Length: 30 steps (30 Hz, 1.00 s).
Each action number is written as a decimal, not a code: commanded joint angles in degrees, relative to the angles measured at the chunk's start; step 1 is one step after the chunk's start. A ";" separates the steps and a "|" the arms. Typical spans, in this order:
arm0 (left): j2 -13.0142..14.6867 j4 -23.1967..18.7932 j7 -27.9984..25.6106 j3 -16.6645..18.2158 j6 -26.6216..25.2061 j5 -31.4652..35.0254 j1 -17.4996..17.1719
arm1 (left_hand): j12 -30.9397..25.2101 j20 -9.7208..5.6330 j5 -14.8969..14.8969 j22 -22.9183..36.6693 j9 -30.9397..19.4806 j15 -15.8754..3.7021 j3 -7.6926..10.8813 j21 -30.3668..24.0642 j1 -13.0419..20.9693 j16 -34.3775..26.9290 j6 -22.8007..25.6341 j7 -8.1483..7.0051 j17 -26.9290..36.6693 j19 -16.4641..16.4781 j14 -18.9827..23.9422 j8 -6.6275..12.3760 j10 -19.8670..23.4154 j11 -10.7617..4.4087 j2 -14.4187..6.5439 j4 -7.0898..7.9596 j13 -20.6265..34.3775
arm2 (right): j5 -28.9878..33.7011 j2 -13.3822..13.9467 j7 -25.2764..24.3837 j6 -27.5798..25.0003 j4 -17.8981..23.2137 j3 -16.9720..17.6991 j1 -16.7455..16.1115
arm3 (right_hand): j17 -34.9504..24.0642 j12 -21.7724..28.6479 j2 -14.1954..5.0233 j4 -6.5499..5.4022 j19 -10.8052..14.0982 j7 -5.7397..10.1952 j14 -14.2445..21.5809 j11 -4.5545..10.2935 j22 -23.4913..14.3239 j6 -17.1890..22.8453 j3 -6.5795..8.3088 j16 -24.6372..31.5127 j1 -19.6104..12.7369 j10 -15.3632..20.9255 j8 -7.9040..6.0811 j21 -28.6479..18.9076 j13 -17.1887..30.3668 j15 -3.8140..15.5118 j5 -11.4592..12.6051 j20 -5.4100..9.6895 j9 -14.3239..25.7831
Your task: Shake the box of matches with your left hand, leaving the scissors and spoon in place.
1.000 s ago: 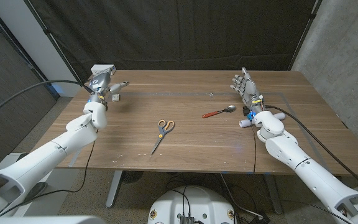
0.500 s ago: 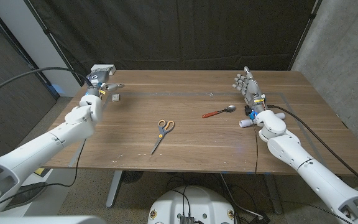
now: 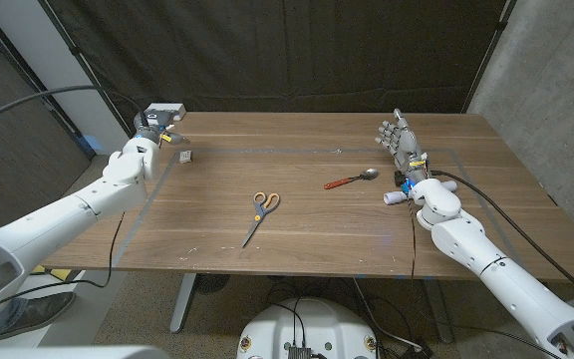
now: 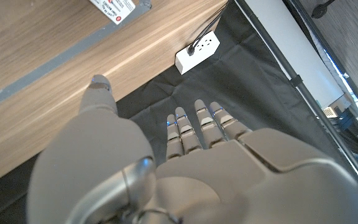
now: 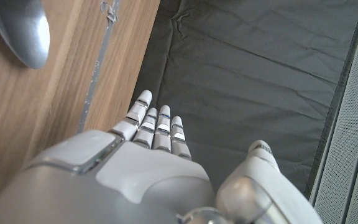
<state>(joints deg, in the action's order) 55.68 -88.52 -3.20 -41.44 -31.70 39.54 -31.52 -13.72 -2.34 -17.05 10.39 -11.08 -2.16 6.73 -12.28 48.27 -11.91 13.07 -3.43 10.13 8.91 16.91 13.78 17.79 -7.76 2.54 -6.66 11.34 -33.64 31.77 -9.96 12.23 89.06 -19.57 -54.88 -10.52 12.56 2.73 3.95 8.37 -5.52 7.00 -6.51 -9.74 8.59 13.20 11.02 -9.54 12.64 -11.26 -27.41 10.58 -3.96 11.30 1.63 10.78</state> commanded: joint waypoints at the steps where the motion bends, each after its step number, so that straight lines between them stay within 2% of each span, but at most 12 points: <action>1: 0.49 2.64 13.83 -2.67 3.19 3.85 6.00 | -0.10 -0.17 -0.27 0.09 -0.14 -4.59 0.04 -0.31 0.47 -0.35 0.47 0.07 0.18 0.54 0.69 0.16 0.72 0.23 0.32 -0.49 0.09 | -0.44 0.43 -0.40 -0.83 0.89 0.20 -1.01 | -0.15 0.38 -0.36 -0.02 0.37 -0.17 0.62 -0.07 -0.17 0.47 -0.12 0.31 0.21 0.46 -0.22 -0.04 0.25 0.16 0.24 0.11 0.12; 6: -0.47 5.53 15.69 -2.98 6.55 3.39 7.82 | -0.22 -0.38 -0.34 0.12 -0.16 -4.83 -0.16 -0.58 0.55 -0.89 0.53 0.02 0.35 1.53 2.64 -0.05 1.61 -0.42 0.44 -0.40 0.21 | -0.48 0.83 -1.11 -1.79 1.91 0.29 -1.58 | -0.15 0.41 -0.43 -0.02 0.49 -0.25 0.80 -0.08 -0.18 0.47 -0.13 0.36 0.22 0.60 -0.20 0.06 0.25 0.06 0.25 0.10 0.12; 10: -1.62 8.03 16.74 -3.51 8.61 3.23 9.26 | -0.33 0.38 -0.47 0.23 -0.21 -5.05 -0.05 -0.99 0.96 -1.29 1.20 -0.52 0.54 2.77 4.22 0.02 2.33 -0.86 0.06 -0.35 0.40 | -0.38 1.14 -1.79 -2.33 2.80 0.48 -2.01 | -0.15 0.42 -0.47 -0.02 0.70 -0.17 0.87 -0.15 -0.19 0.48 -0.14 0.36 0.23 0.65 -0.19 0.10 0.25 0.13 0.25 0.13 0.12; 26: -6.32 18.98 20.63 -7.67 13.99 3.72 16.24 | -0.02 0.34 -0.52 0.34 -0.25 -5.05 0.15 -0.91 1.57 -1.10 1.07 -0.46 0.70 2.82 4.52 -0.28 2.12 -1.06 -0.44 -0.36 0.59 | -0.05 1.56 -4.53 -4.24 5.69 0.87 -3.52 | -0.14 0.40 -0.67 -0.01 1.13 -0.30 1.17 -0.20 -0.20 0.48 -0.16 0.39 0.21 0.76 -0.15 0.39 0.25 0.18 0.26 0.09 0.12; 29: -7.19 21.05 20.51 -8.57 14.64 3.84 17.15 | 0.17 2.12 -0.51 0.43 -0.26 -4.93 0.18 -0.89 1.71 -0.94 0.78 -0.54 0.80 2.76 4.42 -0.51 1.89 -1.13 -0.64 -0.29 0.67 | 0.21 1.69 -5.10 -4.76 6.32 0.88 -3.56 | -0.13 0.40 -0.73 0.01 1.25 -0.31 1.33 -0.22 -0.21 0.50 -0.15 0.43 0.18 0.78 -0.15 0.45 0.25 0.17 0.26 0.07 0.12; 30: -7.48 21.80 20.36 -8.82 14.96 3.75 17.44 | 0.16 2.18 -0.51 0.45 -0.26 -4.92 0.19 -0.90 1.73 -0.96 0.91 -0.73 0.82 2.79 4.48 -0.47 1.93 -1.19 -0.68 -0.27 0.70 | 0.24 1.68 -5.20 -4.88 6.43 0.87 -3.53 | -0.13 0.42 -0.75 0.01 1.35 -0.31 1.37 -0.19 -0.21 0.51 -0.15 0.44 0.18 0.84 -0.16 0.45 0.25 0.18 0.26 0.07 0.12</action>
<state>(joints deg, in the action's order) 50.95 -73.62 15.69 -47.51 -19.98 43.07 -17.94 -13.73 -0.98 -17.05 10.55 -11.07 -2.36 6.66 -13.01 49.45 -13.03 14.23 -3.93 10.79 11.63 21.19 13.53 20.05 -8.81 1.77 -6.73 11.88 -33.96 33.15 -13.42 8.77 93.58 -18.86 -57.80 -10.52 12.56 2.51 3.95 8.90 -5.52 7.84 -6.63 -9.73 8.59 13.20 11.14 -9.31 12.72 -11.26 -27.07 10.58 -3.74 11.30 1.73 10.77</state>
